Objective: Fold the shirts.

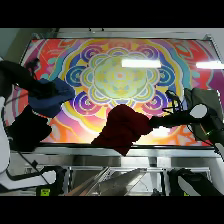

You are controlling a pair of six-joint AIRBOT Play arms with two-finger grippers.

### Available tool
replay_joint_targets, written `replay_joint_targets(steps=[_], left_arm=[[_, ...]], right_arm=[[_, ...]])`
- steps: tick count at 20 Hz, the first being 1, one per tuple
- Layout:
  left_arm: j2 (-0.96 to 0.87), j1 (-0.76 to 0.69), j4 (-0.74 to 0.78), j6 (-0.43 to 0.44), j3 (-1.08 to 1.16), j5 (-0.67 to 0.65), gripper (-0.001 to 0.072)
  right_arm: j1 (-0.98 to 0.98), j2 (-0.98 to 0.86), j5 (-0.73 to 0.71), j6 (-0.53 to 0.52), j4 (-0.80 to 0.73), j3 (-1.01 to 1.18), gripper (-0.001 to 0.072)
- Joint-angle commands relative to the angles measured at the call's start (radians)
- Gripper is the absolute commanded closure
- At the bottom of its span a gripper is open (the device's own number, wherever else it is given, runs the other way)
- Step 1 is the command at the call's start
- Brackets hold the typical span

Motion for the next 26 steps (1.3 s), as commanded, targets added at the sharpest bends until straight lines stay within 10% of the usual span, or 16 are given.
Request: replay_joint_targets(steps=[1,3,14,15,16,18,19,26], left_arm=[[0.184,-0.126,-0.120,-0.003,-0.371,-0.088,0.0285],[0.248,-0.221,-0.172,-0.011,-0.517,-0.190,0.0130],[0.099,-0.692,-0.184,-0.140,-0.585,-0.338,0.0133],[0.079,-0.700,-0.184,-0.140,-0.567,-0.333,0.0135],[0.063,-0.703,-0.184,-0.140,-0.546,-0.327,0.0198],[0.051,-0.703,-0.185,-0.133,-0.505,-0.315,0.0691],[0.052,-0.702,-0.184,-0.122,-0.482,-0.312,0.0689],[0.056,-0.661,-0.164,-0.082,-0.336,-0.234,0.0690]], right_arm=[[0.001,-0.018,-0.023,-0.082,0.034,-0.055,0.0059],[0.001,-0.045,-0.051,-0.112,0.036,-0.055,0.0059],[0.001,-0.126,-0.051,-0.193,0.088,-0.053,0.0064],[0.001,-0.131,-0.050,-0.196,0.089,-0.053,0.0190],[0.001,-0.135,-0.050,-0.212,0.089,-0.053,0.0430],[0.001,-0.137,-0.051,-0.243,0.108,-0.053,0.0596],[0.001,-0.137,-0.050,-0.279,0.144,-0.051,0.0693],[-0.023,-0.113,-0.010,-0.322,0.181,0.042,0.0693]])
